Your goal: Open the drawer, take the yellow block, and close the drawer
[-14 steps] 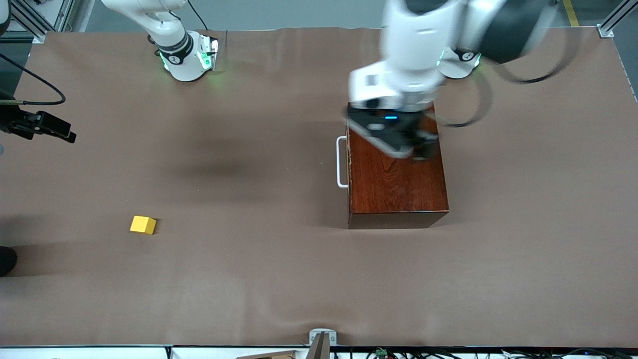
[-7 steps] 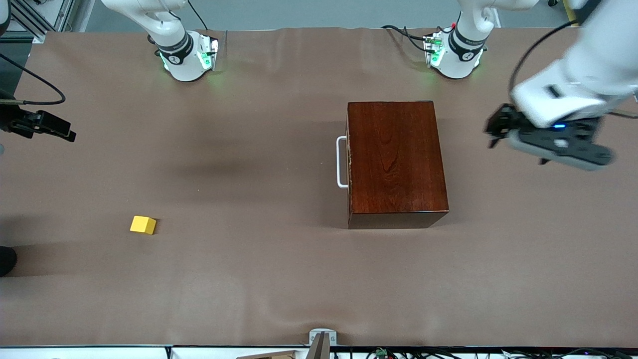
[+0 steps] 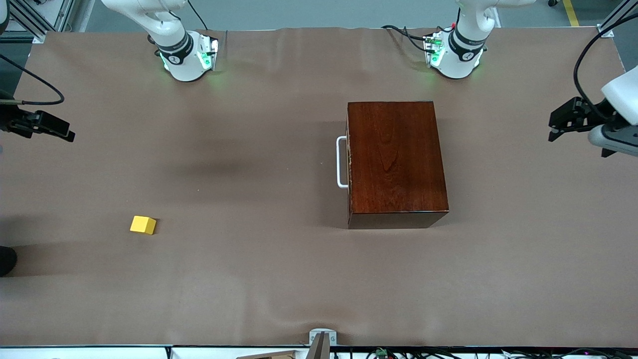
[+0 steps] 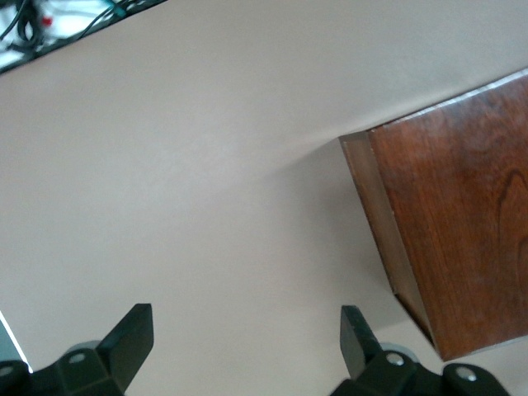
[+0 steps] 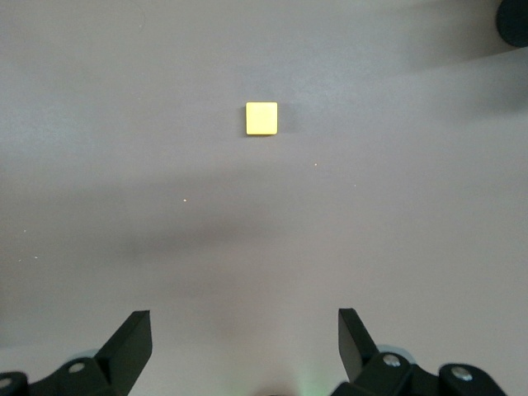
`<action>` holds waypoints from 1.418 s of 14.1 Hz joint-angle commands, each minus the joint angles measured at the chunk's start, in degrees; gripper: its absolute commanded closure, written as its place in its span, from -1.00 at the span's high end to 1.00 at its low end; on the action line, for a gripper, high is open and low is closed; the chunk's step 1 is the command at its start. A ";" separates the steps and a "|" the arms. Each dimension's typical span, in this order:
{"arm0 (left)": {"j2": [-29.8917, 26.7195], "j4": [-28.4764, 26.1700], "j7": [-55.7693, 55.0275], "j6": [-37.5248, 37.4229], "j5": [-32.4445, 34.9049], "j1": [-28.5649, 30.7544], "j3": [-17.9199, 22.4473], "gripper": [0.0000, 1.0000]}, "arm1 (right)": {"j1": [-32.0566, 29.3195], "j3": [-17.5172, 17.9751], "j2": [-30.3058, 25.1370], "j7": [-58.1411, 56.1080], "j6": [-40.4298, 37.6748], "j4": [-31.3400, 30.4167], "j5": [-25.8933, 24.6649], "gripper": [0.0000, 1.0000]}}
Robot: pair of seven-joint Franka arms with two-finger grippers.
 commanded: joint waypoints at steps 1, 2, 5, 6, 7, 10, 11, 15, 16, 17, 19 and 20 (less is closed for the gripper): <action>-2.18 -2.89 -9.79 -0.22 -0.97 -0.35 0.74 1.00 | -0.16 0.14 0.28 0.95 -0.93 1.07 -0.64 1.00; -2.44 -3.33 -13.83 -0.22 -0.97 -0.35 0.74 1.00 | -0.25 0.14 0.28 0.95 -0.93 1.07 -0.64 1.00; -4.89 -7.54 -18.27 1.61 -3.15 -0.26 1.61 1.00 | -0.25 0.14 0.28 0.95 -0.93 1.07 -0.64 1.00; -6.64 -9.99 -18.18 2.84 -3.78 -0.52 2.57 1.00 | -0.25 0.14 0.28 0.95 -0.93 1.07 -0.64 1.00; -7.88 -11.93 -18.18 3.64 -4.04 -0.52 2.67 1.00 | -0.25 0.14 0.19 0.95 -0.93 1.07 -0.64 1.00; -9.73 -14.32 -18.09 4.26 -5.01 -0.52 2.67 1.00 | -0.25 0.14 0.19 0.95 -0.93 1.07 -0.64 1.00; -9.83 -14.41 -17.40 4.26 -5.01 -0.52 2.67 1.00 | -0.25 0.14 0.19 0.95 -0.93 1.07 -0.64 1.00; -9.83 -14.32 -14.23 4.26 -5.01 -0.43 2.67 1.00 | -0.25 0.06 0.19 1.04 -0.93 1.07 -0.64 1.00; -9.74 -14.32 -14.22 4.26 -5.01 -0.35 2.58 1.00 | -0.25 0.05 0.19 0.95 -0.93 1.16 -0.64 1.00; -9.65 -14.32 -14.22 4.26 -5.01 -0.26 2.50 1.00 | -0.25 0.05 0.19 1.04 -0.93 1.16 -0.64 1.00; -9.39 -14.23 -14.31 4.35 -5.01 -0.26 2.41 1.00 | -0.25 0.05 0.19 1.04 -0.93 1.07 -0.64 1.00; -9.30 -14.23 -14.40 4.35 -5.01 -0.34 2.32 1.00 | -0.25 0.05 0.19 1.04 -0.93 1.16 -0.64 1.00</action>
